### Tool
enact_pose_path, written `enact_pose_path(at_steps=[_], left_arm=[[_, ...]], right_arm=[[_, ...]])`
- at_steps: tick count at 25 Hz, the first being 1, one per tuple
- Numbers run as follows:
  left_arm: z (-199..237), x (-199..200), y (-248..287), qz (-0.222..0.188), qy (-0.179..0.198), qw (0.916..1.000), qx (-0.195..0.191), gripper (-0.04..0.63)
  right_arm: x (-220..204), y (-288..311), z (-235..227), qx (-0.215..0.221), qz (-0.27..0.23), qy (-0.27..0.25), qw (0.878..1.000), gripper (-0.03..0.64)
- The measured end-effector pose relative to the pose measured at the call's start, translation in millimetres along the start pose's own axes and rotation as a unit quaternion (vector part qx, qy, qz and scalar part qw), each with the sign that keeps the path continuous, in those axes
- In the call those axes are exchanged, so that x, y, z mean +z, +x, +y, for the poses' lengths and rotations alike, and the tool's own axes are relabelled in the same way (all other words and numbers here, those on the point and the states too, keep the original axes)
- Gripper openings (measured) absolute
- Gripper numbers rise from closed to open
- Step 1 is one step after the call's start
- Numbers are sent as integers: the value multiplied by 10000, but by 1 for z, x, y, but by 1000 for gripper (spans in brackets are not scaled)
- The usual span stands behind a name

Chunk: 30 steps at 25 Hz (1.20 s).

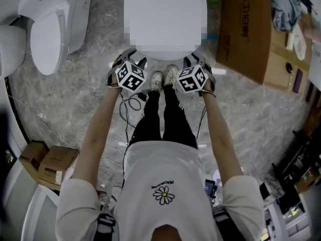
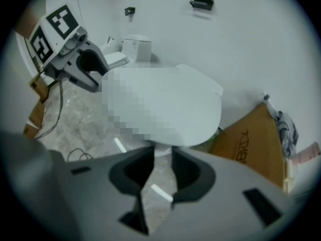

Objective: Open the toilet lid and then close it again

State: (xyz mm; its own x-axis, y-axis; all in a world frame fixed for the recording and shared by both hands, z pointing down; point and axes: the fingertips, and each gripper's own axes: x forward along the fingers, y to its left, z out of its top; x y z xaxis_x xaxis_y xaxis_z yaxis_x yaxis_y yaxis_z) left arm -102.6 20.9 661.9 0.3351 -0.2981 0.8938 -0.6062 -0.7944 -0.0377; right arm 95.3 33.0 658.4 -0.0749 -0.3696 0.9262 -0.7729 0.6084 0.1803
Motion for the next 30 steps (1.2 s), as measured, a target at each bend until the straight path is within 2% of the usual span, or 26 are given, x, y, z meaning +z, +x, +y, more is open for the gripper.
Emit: enact_pose_path(at_steps=[4,10,16,30], left_arm=[[-7,-10,16,106,-237,9997,-37,225],[-14,-32,42,232,-444,9987,-39,225],[-16,-46,69,272,-954,9950,68,225],[-18,-76,118,500,-1041,9932,147,225]], right_arm=[[-12,16,4,24,66,58,10000,104],[-27,43,18,234,-24,300,9993,103],[-39,70,26,314,-212,506,9980,103],[-55,118,40,277,-269,726,9966,100]])
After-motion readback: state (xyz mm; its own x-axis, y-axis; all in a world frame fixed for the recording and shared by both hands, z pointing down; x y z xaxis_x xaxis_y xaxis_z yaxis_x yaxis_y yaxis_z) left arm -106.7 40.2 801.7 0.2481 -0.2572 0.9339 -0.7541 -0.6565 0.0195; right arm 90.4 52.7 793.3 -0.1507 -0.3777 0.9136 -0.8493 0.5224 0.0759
